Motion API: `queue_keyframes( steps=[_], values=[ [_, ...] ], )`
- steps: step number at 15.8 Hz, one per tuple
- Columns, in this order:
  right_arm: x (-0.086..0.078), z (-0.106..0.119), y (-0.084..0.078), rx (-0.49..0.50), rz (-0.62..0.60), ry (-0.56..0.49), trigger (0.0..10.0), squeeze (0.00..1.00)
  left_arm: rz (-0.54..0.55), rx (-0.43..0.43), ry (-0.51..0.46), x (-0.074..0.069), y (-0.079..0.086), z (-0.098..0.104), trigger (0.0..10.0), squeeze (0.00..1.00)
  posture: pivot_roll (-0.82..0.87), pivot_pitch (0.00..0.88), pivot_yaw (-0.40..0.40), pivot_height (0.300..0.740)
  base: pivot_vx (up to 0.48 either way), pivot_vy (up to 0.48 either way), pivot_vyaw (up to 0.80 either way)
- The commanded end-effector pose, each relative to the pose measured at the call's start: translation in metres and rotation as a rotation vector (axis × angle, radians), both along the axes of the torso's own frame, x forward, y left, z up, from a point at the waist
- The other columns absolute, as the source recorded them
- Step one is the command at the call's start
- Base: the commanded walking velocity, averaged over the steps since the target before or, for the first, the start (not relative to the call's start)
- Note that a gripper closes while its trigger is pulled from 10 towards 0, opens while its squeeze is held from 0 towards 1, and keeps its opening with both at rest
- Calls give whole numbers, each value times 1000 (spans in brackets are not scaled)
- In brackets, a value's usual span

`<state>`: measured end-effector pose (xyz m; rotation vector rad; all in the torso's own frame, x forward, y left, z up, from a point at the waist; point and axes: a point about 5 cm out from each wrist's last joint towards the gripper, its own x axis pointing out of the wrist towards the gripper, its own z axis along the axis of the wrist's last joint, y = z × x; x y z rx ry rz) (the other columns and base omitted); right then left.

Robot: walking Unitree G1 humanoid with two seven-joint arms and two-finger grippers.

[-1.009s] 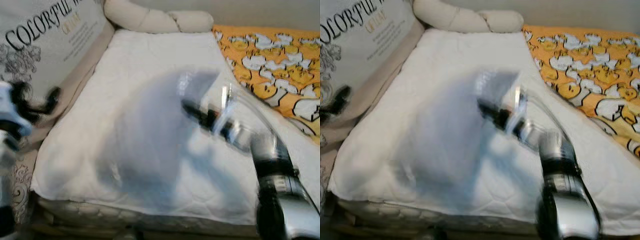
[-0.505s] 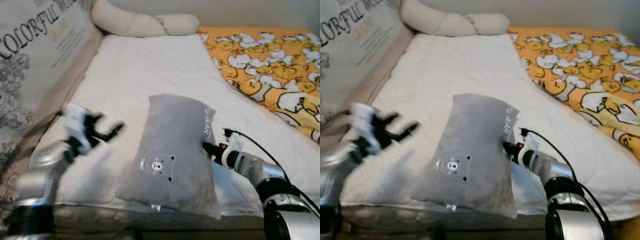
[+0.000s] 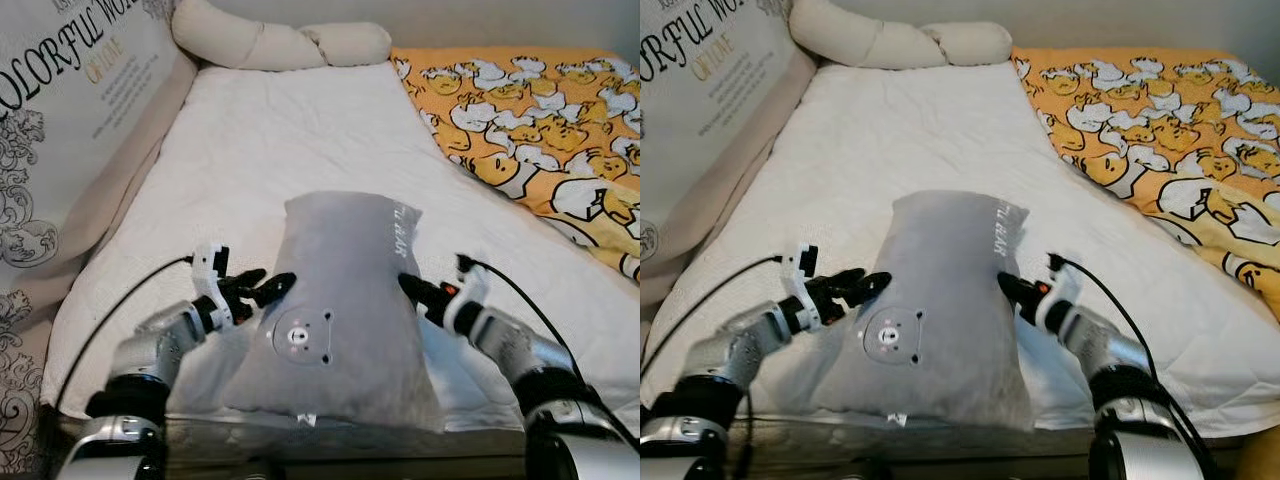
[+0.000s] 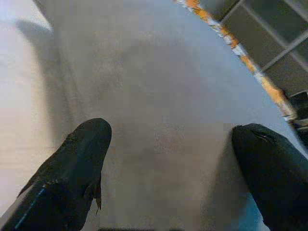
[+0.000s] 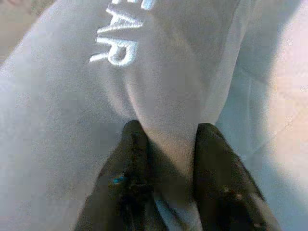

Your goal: Clean up the room

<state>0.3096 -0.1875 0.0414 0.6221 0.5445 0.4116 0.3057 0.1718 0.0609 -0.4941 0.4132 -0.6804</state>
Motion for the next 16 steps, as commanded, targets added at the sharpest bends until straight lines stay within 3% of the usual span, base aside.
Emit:
queue_keyframes(
  steps=[1,3,8,10,11,12,13,14,15,16],
  values=[
    [-1,5,-10,36,-20,-20,10000,1000,-12,-53,20,-3,-1,-4,10000,1000,-52,0,56,740,0,0,0],
    [-12,6,-19,140,-39,-42,10000,1000,-59,-62,58,-13,-5,-17,10000,1000,-51,0,53,740,0,0,0],
    [-30,1,-16,212,57,-2,10000,1000,-85,-79,83,-21,-2,-24,10000,1000,-43,0,42,740,0,0,0],
    [-34,-4,-10,219,89,22,10000,1000,-108,-82,78,-22,-4,-25,10000,1000,-44,0,41,740,0,0,0],
    [-34,-10,3,214,115,52,10000,1000,-126,-81,72,-23,-10,-25,10000,1000,-45,0,43,740,0,0,0],
    [-33,-13,17,228,150,79,10000,882,-156,-45,71,-24,-17,-28,7451,1000,-43,0,43,740,0,0,0],
    [-33,-16,27,217,173,94,10000,0,-169,-3,79,-25,-22,-32,2392,682,-40,0,42,740,0,0,0],
    [-32,-19,35,199,179,108,10000,0,-164,23,86,-25,-25,-35,0,0,-39,0,44,740,0,0,0],
    [-30,-22,41,176,168,110,7333,0,-153,19,100,-24,-28,-36,0,0,-39,0,44,740,0,0,0],
    [-29,-23,43,162,155,108,1843,0,-161,13,108,-25,-31,-37,0,0,-33,0,44,740,0,0,0]
  ],
)
